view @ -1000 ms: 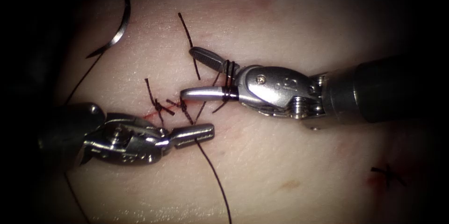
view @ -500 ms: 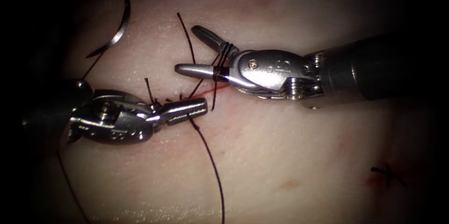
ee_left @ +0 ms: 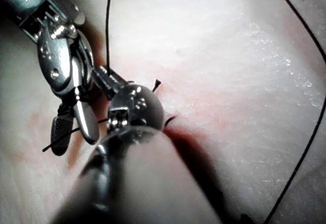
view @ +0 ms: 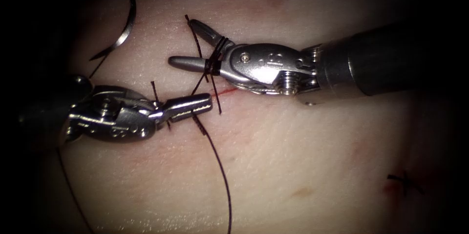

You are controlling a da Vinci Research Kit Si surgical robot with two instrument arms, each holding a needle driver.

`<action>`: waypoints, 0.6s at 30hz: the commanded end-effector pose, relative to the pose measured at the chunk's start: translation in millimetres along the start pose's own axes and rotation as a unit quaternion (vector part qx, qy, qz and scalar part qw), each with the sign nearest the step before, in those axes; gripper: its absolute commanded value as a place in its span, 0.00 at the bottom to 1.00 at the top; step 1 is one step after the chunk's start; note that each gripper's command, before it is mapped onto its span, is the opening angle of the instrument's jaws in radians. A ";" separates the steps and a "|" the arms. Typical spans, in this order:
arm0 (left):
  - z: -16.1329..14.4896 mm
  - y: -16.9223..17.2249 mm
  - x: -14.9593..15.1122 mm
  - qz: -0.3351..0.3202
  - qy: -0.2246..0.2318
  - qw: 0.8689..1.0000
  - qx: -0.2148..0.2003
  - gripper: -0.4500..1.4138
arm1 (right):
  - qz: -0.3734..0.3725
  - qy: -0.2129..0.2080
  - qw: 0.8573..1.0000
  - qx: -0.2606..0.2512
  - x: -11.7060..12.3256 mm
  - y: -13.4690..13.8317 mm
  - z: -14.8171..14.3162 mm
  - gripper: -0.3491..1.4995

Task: Wound Closure

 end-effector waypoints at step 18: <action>-1.7 -1.4 -2.1 -0.011 -0.015 1.000 -0.006 0.00 | 0.011 0.029 0.999 0.026 -0.3 -2.3 -2.8 0.00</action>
